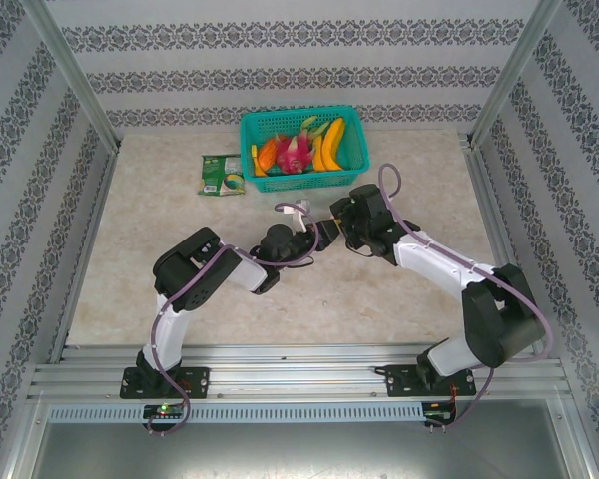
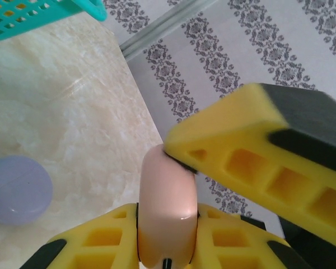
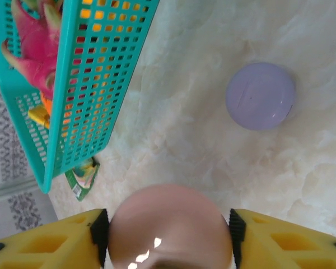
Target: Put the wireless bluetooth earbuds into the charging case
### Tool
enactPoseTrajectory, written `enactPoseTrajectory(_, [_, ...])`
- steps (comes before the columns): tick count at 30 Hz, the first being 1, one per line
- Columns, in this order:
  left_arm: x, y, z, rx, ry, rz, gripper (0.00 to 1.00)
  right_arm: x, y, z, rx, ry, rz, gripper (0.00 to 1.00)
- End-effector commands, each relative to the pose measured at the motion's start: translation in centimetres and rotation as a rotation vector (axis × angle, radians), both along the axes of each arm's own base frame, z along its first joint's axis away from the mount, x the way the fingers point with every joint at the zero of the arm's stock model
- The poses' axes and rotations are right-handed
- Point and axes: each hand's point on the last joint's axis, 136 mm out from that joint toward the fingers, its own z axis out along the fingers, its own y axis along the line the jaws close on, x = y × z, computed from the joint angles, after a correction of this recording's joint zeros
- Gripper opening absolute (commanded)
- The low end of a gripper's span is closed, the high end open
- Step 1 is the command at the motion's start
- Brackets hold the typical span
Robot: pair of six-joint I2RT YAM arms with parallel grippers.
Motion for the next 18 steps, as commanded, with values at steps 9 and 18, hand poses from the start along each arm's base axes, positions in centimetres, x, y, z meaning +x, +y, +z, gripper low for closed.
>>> enactPoseTrajectory(9, [-1.1,0.5,3.3,-0.023,-0.039,-0.048,0.13,-0.4,-5.5,6.4,0.006,-0.179,-0.014,0.68])
enactPoseTrajectory(18, [-4.0,1.4,6.0,0.070,-0.109,-0.272,0.13,-3.1,-6.1,5.9,-0.154,-0.371,0.262,0.71])
